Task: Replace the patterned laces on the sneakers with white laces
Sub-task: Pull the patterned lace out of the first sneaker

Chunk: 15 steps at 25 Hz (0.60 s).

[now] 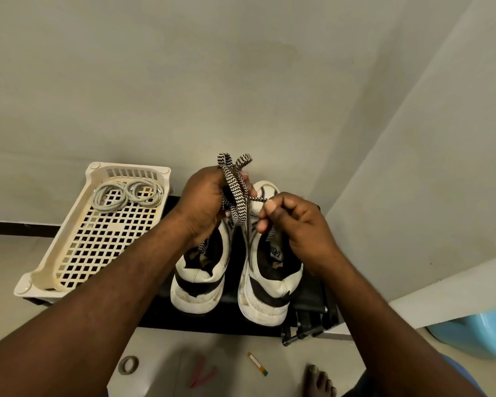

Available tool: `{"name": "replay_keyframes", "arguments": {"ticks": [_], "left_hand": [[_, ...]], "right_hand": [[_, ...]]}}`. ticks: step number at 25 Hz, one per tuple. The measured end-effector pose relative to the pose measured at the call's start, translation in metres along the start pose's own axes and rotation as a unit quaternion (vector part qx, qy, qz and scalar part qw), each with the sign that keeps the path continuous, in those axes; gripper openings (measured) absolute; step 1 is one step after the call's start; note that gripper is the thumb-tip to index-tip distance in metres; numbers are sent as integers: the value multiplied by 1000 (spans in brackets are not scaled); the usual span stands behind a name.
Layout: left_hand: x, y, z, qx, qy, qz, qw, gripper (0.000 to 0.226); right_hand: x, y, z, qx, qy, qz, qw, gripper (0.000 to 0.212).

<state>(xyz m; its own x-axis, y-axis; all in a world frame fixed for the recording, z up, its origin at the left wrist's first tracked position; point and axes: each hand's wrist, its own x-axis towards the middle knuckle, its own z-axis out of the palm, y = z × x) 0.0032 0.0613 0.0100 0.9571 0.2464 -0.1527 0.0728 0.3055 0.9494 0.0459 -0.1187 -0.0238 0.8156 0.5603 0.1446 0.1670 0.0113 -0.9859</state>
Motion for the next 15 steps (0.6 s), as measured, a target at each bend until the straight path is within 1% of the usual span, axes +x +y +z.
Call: {"name": "replay_keyframes", "arguments": {"ticks": [1, 3, 5, 6, 7, 9, 11, 12, 13, 14, 15], "left_hand": [[1, -1, -2, 47, 34, -10, 998, 25], [0, 0, -5, 135, 72, -36, 988, 20], [0, 3, -13, 242, 112, -22, 963, 16], [1, 4, -17, 309, 124, 0, 943, 21], [1, 5, -20, 381, 122, 23, 916, 35], [0, 6, -19, 490, 92, 64, 865, 60], [-6, 6, -13, 538, 70, 118, 832, 72], [-9, 5, -10, 549, 57, 156, 819, 71], [-12, 4, -6, 544, 31, 192, 816, 67], [-14, 1, -2, 517, -9, 208, 831, 59], [-15, 0, 2, 470, -56, 198, 858, 48]], "right_hand": [[1, -2, -1, 47, 30, 20, 998, 25], [4, -1, -7, 97, 87, 60, 990, 32], [8, 0, -15, 166, 100, 109, 975, 35], [8, 0, -18, 211, 91, 133, 964, 34], [9, -1, -21, 246, 74, 152, 954, 31], [7, -4, -24, 273, 28, 168, 947, 23], [5, -5, -24, 294, -25, 170, 940, 20], [5, -6, -23, 311, -53, 168, 934, 21], [4, -6, -23, 329, -80, 167, 926, 22], [4, -7, -23, 342, -104, 164, 919, 24], [4, -7, -23, 346, -119, 164, 916, 27]]}}
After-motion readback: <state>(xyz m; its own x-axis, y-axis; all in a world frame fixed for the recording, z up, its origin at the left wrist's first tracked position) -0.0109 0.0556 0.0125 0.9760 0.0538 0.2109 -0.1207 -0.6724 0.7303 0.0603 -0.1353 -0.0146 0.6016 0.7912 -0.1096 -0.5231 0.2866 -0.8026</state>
